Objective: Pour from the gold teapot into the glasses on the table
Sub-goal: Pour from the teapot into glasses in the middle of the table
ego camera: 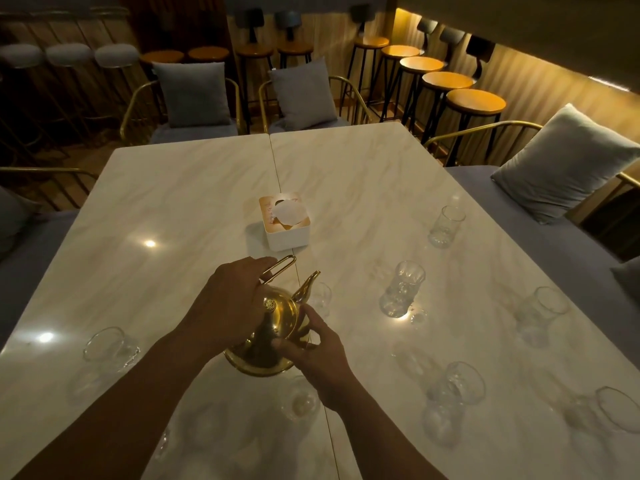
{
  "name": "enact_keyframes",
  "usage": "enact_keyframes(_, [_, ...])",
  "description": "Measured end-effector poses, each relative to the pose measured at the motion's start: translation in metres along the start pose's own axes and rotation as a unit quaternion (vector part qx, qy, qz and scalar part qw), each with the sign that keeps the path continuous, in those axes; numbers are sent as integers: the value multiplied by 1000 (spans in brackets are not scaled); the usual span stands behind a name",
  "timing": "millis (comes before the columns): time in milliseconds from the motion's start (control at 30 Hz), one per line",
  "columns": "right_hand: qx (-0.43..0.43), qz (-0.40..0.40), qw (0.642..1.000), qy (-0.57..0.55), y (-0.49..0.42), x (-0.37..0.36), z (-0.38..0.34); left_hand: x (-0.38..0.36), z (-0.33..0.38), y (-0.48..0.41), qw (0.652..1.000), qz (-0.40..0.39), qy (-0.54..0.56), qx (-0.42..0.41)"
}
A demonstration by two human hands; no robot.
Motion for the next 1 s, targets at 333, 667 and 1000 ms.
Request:
enact_keyframes(333, [50,88,994,37,9,63,-25,-16,58,-8,995,10,31,-95])
enact_keyframes(667, [23,117,992,43,-5,154,-16,-78,135,-28,993,-29,-22,-114])
enact_keyframes(1000, [-19,26,999,-7,-31,205,-9,-125,170,-52,996,-33,-44,-69])
Point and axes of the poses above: each hand's wrist, its own y-axis away from the middle knuckle, its own x-axis out of the back of the hand, z = x × y, the point moved 5 cm from there along -y, towards the middle knuckle, and after that the axes turned 6 degrees about z, right-handed, at the moved point
